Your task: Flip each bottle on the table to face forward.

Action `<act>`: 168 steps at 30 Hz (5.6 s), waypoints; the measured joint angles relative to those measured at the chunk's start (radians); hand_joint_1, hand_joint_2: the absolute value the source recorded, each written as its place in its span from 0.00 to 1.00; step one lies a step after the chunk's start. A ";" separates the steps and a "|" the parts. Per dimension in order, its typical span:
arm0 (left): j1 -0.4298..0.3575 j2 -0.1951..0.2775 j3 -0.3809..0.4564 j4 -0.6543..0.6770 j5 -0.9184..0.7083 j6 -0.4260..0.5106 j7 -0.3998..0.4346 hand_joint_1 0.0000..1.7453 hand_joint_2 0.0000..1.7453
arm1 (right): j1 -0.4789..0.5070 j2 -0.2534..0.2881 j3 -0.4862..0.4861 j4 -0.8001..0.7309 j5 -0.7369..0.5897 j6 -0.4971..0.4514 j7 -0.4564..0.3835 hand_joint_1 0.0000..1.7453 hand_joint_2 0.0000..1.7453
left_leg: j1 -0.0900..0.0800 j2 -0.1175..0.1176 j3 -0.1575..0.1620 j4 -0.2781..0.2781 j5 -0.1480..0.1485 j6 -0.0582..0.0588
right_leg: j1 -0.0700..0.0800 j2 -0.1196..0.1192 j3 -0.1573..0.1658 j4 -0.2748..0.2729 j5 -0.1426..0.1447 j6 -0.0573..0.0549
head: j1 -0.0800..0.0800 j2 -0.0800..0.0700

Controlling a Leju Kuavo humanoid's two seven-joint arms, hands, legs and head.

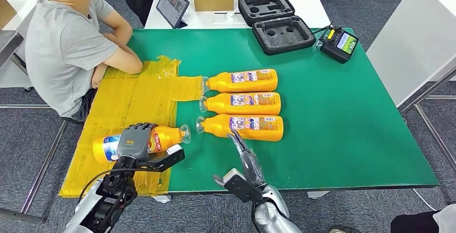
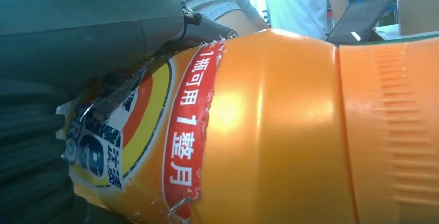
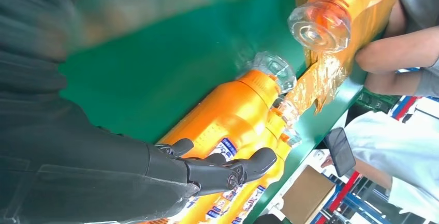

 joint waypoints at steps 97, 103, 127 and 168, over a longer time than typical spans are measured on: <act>0.134 0.005 -0.065 -0.215 -0.020 0.014 -0.063 0.00 0.00 | 0.016 -0.037 -0.012 0.057 -0.082 -0.042 -0.001 0.00 1.00 | 0.000 -0.002 0.002 0.000 0.001 0.000 | 0.000 -0.003 0.003 0.000 0.000 0.000 | 0.000 0.000; 0.175 0.013 -0.080 -0.319 0.002 0.108 -0.102 0.00 1.00 | 0.018 -0.037 -0.009 0.056 -0.087 -0.052 -0.001 0.00 1.00 | 0.000 -0.002 0.002 0.000 0.001 0.000 | 0.000 -0.004 0.003 0.000 0.000 0.000 | 0.000 0.000; 0.209 -0.012 -0.105 -0.385 0.641 0.124 -0.498 0.00 1.00 | 0.173 -0.054 0.033 -0.378 0.354 -0.214 0.020 0.00 1.00 | 0.000 -0.002 0.001 0.000 0.001 -0.001 | 0.000 -0.003 0.002 0.000 0.000 0.000 | 0.000 0.000; 0.116 -0.111 -0.227 -0.313 0.827 0.035 -0.648 0.00 1.00 | -0.249 -0.183 -0.213 0.199 0.666 -0.213 0.195 0.00 1.00 | -0.001 -0.002 0.000 0.001 0.002 0.001 | -0.001 -0.004 0.002 0.000 0.002 0.002 | 0.000 0.000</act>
